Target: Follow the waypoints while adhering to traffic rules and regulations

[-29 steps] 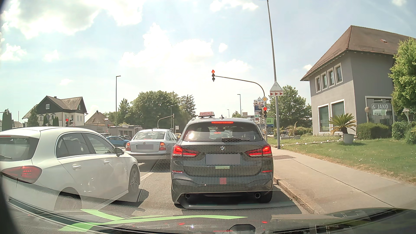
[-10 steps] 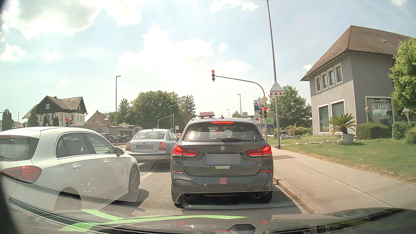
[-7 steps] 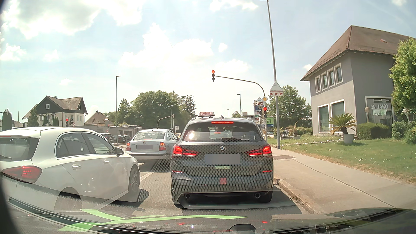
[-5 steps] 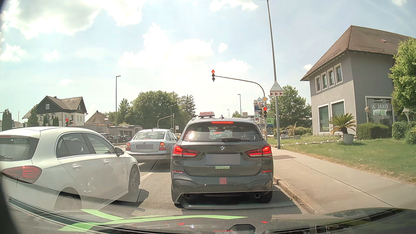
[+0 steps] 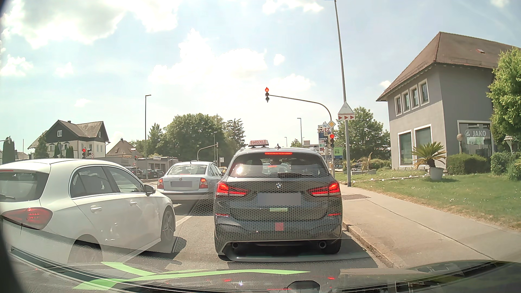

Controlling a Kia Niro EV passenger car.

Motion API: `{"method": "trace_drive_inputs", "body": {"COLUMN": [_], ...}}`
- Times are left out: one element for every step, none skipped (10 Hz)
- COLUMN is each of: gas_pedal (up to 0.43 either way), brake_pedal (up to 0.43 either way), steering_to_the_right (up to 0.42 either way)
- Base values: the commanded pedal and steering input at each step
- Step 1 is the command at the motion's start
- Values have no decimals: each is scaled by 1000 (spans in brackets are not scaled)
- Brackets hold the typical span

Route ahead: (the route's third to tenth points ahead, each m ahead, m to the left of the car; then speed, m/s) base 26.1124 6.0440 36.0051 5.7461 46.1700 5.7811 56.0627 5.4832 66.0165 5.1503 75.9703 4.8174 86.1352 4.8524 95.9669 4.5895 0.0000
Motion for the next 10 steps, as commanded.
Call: {"method": "trace_drive_inputs", "body": {"gas_pedal": [0,0,0,0,0,0,0,0,0,0], "brake_pedal": [232,232,232,232,232,232,232,232,232,232], "steering_to_the_right": [0,0,0,0,0,0,0,0,0,0]}}
